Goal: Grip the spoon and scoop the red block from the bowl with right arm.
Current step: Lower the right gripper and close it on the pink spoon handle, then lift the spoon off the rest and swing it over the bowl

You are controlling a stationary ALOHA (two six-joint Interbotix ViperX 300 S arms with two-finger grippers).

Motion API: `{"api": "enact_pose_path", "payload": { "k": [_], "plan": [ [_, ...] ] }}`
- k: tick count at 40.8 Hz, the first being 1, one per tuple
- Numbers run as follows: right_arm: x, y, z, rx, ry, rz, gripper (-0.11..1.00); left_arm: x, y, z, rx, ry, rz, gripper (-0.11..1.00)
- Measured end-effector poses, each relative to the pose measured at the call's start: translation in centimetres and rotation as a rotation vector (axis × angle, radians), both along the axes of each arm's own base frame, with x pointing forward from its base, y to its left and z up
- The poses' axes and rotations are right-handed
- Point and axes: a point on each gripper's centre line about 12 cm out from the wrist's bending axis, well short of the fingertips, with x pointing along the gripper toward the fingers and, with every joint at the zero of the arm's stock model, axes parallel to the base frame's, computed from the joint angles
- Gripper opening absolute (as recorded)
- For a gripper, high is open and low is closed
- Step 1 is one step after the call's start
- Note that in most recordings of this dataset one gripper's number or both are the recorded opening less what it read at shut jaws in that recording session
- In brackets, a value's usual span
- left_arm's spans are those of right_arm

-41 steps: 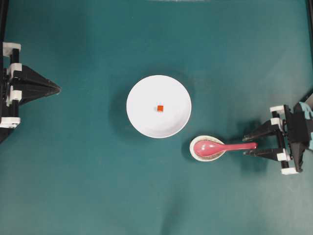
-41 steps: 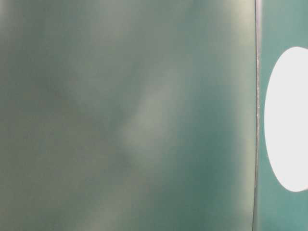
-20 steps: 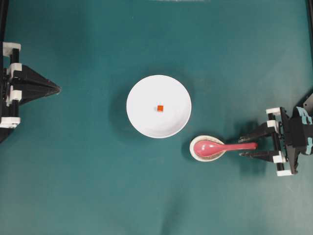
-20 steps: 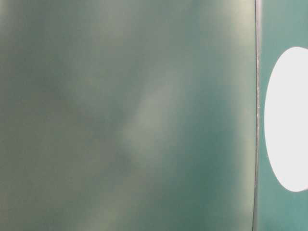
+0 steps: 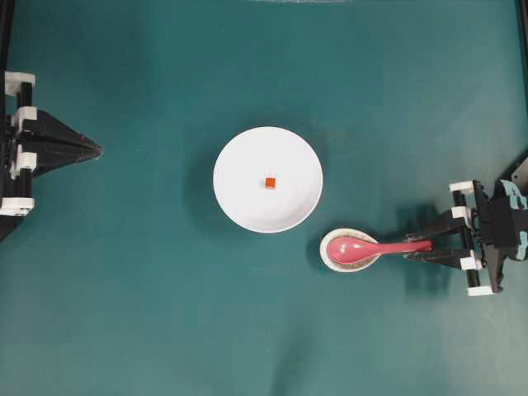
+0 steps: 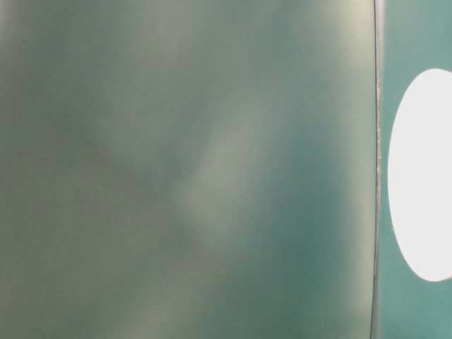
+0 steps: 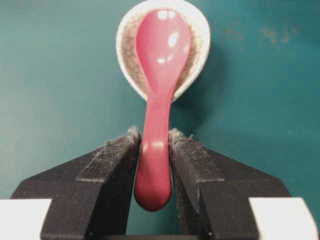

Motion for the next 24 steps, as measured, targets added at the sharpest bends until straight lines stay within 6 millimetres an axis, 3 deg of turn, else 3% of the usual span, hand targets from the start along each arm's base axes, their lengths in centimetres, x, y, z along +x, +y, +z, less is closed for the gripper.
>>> {"api": "enact_pose_path", "payload": {
  "k": [24],
  "plan": [
    [-0.02,-0.03,0.05,0.0,-0.005,0.0,0.28,0.02,0.0,-0.03,0.0,0.002,0.0,0.0]
  ]
}}
